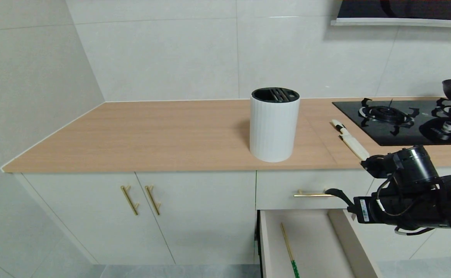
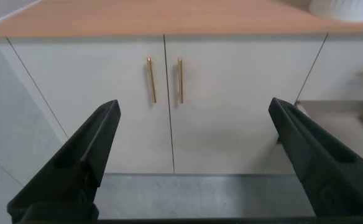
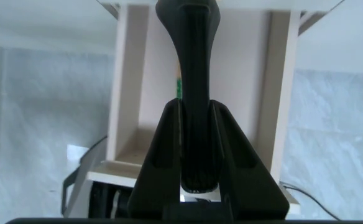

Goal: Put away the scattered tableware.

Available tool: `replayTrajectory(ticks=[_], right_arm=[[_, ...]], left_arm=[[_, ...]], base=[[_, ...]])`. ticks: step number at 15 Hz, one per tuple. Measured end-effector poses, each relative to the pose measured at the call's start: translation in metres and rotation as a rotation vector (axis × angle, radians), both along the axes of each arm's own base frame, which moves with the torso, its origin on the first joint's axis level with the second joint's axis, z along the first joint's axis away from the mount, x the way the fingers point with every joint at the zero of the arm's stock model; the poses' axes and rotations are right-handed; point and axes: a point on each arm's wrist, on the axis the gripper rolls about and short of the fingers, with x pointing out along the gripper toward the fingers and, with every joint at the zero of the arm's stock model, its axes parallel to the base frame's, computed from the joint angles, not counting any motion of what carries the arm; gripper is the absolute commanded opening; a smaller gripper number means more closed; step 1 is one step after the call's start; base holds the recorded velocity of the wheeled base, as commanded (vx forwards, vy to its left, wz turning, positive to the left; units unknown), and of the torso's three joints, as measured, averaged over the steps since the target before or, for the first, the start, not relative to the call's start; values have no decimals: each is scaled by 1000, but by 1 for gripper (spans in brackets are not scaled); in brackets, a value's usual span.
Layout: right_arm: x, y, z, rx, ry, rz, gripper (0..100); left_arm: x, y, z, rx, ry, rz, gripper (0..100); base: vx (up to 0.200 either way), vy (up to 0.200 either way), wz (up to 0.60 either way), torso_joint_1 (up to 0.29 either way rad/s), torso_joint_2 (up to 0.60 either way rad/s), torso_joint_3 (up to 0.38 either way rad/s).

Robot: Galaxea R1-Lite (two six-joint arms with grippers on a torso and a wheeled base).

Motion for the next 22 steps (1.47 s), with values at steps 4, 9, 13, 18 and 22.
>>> replayTrajectory(ticks=[4, 9, 13, 18, 22], right_arm=[[3, 1, -7, -10, 13, -6, 0], [7, 2, -17, -36, 26, -23, 0], [7, 2, -19, -38, 34, -21, 0], [9, 4, -22, -38, 30, -18, 0], [9, 4, -26, -37, 14, -14, 0]], left_arm=[[0, 0, 0, 0, 0, 0, 100], [0, 0, 0, 0, 0, 0, 100], [0, 0, 0, 0, 0, 0, 100], [0, 0, 0, 0, 0, 0, 100], [0, 0, 0, 0, 0, 0, 100]], base=[[0, 0, 0, -204, 496, 287], [0, 0, 0, -192, 479, 294], [0, 0, 0, -162, 461, 298], [0, 0, 0, -131, 453, 316], [0, 0, 0, -56, 262, 193]])
